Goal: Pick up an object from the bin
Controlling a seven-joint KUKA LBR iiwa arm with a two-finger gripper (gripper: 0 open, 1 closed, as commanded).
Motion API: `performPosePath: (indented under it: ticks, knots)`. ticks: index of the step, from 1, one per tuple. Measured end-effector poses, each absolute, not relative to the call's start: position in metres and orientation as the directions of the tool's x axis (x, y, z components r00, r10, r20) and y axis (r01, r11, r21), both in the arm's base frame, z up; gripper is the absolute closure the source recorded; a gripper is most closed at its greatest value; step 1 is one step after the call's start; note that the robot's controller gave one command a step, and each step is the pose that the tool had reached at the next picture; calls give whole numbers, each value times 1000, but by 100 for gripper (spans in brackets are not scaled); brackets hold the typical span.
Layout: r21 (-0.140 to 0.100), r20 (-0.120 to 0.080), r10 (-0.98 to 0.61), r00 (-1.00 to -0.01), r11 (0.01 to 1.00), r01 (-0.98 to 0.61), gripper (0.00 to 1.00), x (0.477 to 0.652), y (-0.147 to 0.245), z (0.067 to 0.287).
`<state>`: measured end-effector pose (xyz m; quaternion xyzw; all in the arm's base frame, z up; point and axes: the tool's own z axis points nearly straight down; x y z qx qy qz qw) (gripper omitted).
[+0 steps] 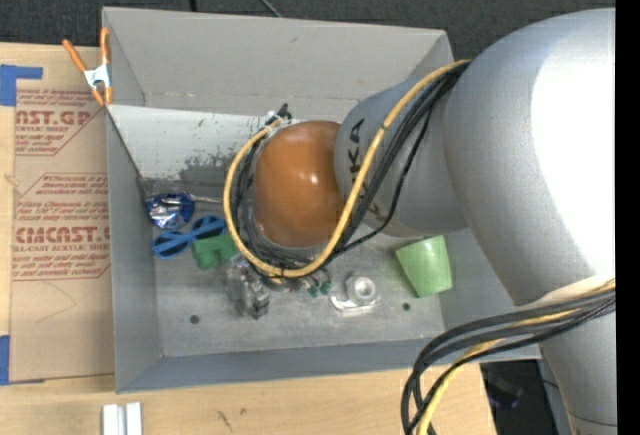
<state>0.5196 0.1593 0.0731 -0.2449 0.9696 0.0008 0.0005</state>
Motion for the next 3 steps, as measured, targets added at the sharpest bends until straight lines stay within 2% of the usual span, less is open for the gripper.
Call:
performPosePath:
  ticks: [1,2,3]
  knots:
    - [4,-8,-286,-958,958,-286,100,501,217,162]
    - [1,-2,-284,-959,959,-284,0,501,214,159]
    - [0,-2,-182,-983,983,-182,0,556,187,113]
